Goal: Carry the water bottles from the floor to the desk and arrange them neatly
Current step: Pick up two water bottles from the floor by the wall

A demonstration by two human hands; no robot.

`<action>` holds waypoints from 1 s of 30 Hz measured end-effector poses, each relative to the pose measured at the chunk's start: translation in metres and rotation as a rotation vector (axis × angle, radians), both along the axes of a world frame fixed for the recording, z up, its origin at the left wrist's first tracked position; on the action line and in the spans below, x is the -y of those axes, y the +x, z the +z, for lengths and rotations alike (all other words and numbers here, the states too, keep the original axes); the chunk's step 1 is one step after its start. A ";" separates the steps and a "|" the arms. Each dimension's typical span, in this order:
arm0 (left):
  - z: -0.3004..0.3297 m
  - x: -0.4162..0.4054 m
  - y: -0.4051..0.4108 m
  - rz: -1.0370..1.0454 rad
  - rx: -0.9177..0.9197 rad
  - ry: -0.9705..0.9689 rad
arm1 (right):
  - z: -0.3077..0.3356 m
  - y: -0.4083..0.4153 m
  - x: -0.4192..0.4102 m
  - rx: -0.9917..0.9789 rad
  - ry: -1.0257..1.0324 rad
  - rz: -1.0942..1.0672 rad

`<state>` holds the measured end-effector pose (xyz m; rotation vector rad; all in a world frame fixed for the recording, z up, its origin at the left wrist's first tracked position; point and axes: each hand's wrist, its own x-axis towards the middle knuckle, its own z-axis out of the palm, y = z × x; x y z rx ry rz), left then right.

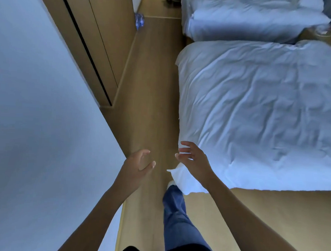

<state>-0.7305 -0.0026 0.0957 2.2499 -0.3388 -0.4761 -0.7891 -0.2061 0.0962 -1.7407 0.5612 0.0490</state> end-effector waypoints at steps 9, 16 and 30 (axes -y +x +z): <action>0.021 0.104 0.219 0.037 0.052 0.010 | 0.015 0.230 0.114 0.029 -0.028 0.041; 0.023 0.153 0.359 0.068 0.055 0.020 | 0.016 0.374 0.169 0.022 -0.028 0.080; 0.033 0.236 0.730 0.043 0.059 -0.036 | 0.014 0.744 0.246 0.070 -0.047 0.076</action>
